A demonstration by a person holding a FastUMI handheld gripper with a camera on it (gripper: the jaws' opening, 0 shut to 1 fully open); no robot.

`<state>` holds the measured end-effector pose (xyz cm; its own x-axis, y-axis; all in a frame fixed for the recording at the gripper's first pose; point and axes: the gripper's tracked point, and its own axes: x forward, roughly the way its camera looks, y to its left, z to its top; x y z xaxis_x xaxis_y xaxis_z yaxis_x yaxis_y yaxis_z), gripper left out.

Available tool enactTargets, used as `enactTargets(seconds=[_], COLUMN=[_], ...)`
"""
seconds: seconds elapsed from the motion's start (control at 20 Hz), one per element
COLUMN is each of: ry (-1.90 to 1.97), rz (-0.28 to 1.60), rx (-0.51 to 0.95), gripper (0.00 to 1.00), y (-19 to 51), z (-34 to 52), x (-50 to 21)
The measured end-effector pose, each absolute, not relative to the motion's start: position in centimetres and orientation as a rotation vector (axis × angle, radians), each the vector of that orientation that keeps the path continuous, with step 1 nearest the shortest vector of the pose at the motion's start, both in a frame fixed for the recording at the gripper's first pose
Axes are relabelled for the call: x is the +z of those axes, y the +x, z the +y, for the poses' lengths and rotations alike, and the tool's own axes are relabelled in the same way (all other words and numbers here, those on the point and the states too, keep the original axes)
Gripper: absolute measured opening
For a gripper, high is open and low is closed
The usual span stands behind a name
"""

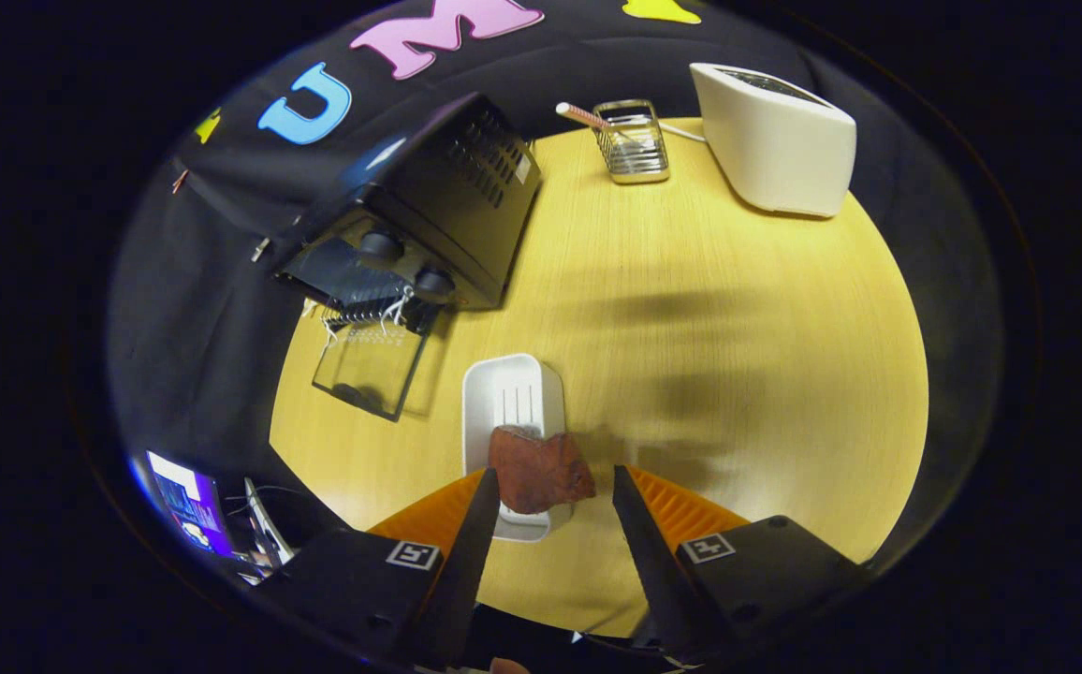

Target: Open the toaster oven, put the food inside, and close the toaster oven door.

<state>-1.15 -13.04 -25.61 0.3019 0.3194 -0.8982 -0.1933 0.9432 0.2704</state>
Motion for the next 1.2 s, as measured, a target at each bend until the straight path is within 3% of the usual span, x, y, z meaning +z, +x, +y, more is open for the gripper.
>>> enactTargets(seconds=[0.15,0.35,0.45,0.65,1.2], ry=[0.169,0.198,0.167,0.19,0.362], rz=[1.224,1.271,1.333,1.342,1.219], rx=[0.411,0.446,0.464,0.475,0.215], gripper=[0.73,0.57,0.41,0.21,0.19], y=[-0.1,0.1,-1.0,-1.4,-2.0], z=[-11.9,-11.2,-11.4,-11.4,-12.0], x=[-26.4,-27.4,-28.3,-27.3,-26.6])
